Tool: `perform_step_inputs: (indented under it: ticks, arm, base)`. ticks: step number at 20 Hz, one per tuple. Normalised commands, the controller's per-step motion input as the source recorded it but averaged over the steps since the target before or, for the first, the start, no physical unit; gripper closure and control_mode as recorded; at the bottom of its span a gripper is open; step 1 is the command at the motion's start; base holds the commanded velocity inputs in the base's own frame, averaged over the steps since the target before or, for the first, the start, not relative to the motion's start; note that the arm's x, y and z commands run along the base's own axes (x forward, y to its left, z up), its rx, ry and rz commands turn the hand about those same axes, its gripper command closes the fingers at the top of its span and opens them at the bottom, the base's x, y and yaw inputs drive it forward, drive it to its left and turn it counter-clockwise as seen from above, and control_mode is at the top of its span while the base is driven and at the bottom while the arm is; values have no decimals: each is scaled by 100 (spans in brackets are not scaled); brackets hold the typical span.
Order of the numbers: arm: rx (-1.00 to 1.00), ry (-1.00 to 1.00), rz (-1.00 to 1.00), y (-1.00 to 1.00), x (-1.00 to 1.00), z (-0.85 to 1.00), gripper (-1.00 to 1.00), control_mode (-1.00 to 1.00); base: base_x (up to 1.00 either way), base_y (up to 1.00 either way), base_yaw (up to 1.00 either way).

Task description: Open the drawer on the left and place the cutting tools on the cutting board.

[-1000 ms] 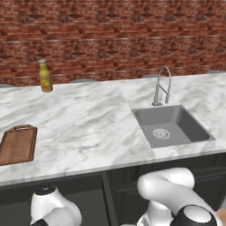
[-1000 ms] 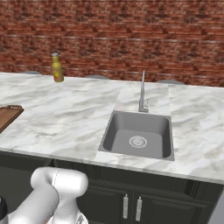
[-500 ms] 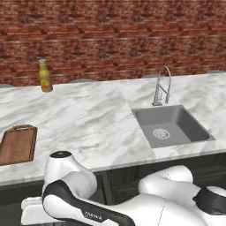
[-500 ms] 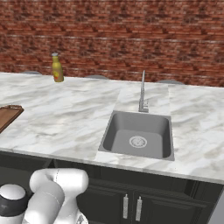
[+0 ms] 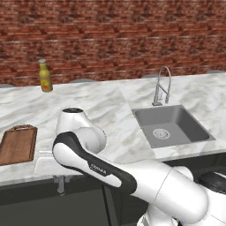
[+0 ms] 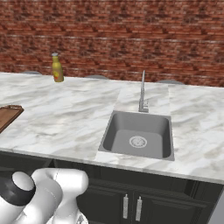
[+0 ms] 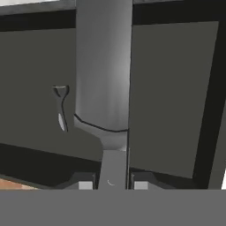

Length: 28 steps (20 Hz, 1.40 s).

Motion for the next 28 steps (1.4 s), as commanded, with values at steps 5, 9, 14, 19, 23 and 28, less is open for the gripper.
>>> perform_step_inputs:
  ticks: [5,9,14,19,23,28]
  arm:
    - [0,0,1,-9,100,46,100,-100]
    - [0,-1,7,0,99,8,100,-100]
    - [0,-1,11,0,74,-9,100,-100]
    - [4,-5,17,2,44,-19,100,-100]
    - [6,-2,14,12,50,-16,100,-100]
    - [9,0,12,20,39,-19,100,-100]
  base:
    - [0,0,0]
    - [0,0,0]
    - [0,0,0]
    - [0,0,0]
    - [0,0,0]
    - [0,0,0]
